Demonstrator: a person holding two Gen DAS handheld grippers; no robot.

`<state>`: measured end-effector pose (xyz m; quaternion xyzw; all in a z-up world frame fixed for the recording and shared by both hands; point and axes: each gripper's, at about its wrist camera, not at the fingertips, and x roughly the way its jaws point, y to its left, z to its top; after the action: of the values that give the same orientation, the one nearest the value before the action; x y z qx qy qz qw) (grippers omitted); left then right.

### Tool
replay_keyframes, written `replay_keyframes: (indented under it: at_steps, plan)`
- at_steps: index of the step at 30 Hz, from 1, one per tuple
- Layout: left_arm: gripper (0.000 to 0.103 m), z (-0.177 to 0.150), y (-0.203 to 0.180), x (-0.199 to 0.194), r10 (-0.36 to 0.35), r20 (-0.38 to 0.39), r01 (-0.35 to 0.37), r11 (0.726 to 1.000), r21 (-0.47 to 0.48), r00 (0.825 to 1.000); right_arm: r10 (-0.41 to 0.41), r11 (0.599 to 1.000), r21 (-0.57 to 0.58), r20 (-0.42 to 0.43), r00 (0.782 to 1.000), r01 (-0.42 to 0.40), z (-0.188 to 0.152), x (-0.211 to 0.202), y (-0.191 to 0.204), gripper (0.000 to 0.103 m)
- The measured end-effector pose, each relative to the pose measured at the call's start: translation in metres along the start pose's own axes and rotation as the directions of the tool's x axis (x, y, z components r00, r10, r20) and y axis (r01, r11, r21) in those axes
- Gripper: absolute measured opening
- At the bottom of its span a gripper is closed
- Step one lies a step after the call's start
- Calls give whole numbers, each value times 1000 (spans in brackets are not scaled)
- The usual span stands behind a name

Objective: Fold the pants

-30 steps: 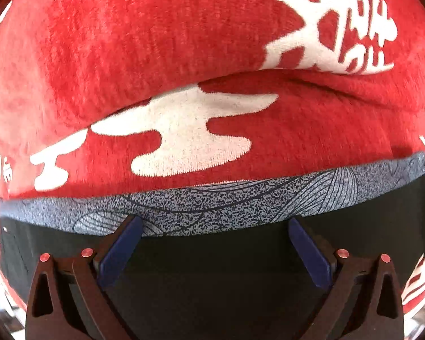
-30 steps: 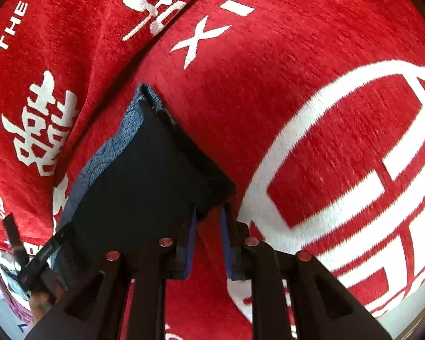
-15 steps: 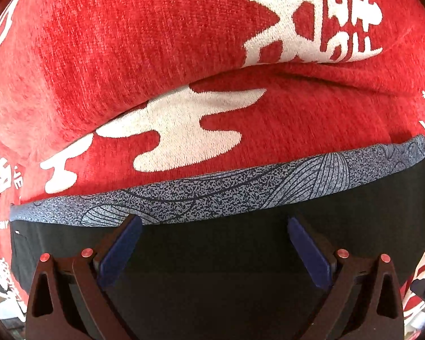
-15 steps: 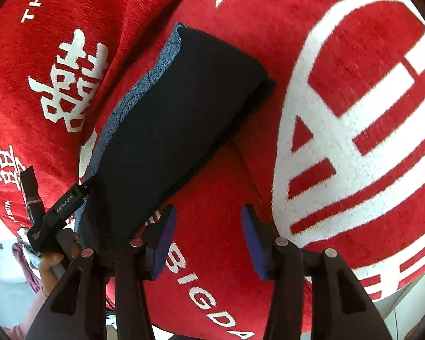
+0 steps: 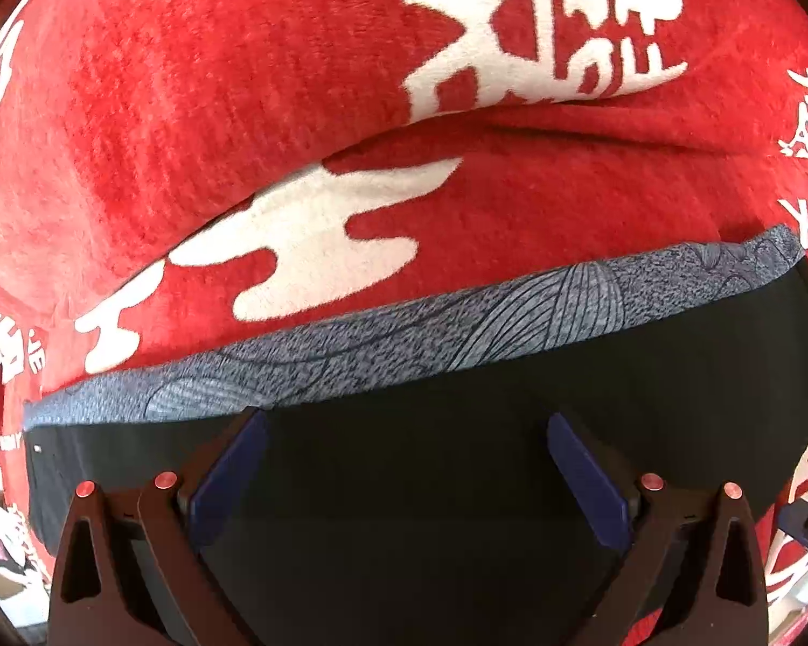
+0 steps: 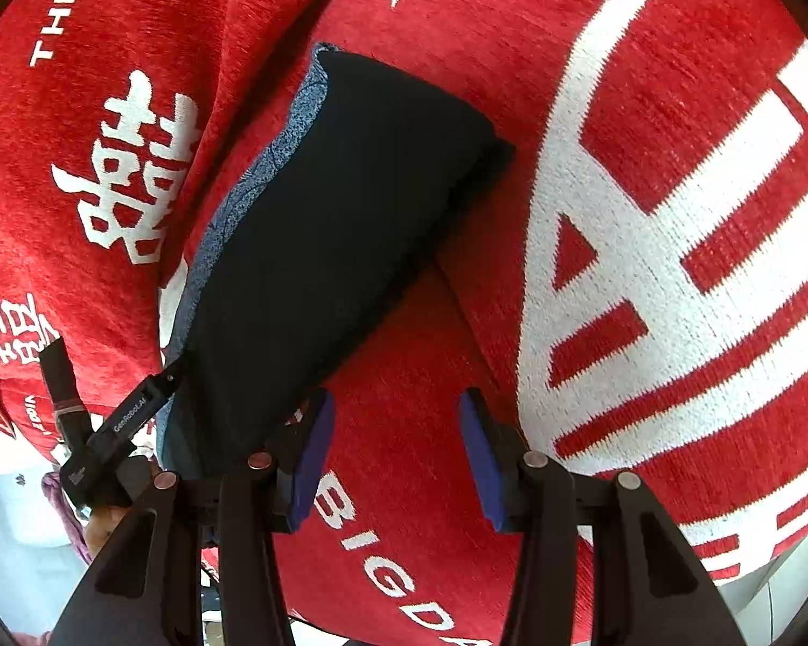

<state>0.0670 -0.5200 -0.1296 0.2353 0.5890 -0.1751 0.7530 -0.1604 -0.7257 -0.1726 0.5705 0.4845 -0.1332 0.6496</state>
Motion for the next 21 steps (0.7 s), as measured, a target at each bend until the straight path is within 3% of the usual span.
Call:
replay_keyframes:
  at_steps: [6,9,15,18,20,21]
  plan:
    - [103,36,-5,17,6,2,-6,1000,-29,1000,2,1000,6,4,1000,-2,-3,-1,-3,52]
    - [103,45,-8,7,-13,10,13,999,-49,1000,17,1000,19,35,999,-18,1,-8,-6,52]
    - [103,21,-53,-14,-105,2,105,995,-5,995,25,999,29,158,987,-30,19,-32,-2,52]
    - [103,8,-71,-3,-99,-32,100,995,25,995,-29,998,65,232,972,14,35,-43,-1,52]
    - [103,3,-78,-3,-94,-14,94,996,7,995,-25,991,133,242,970,-8,49,-42,-10,43]
    - [103,1,-81,-4,-93,-8,93,996,5,996,-20,988,155,235,972,-17,54,-40,-13,14]
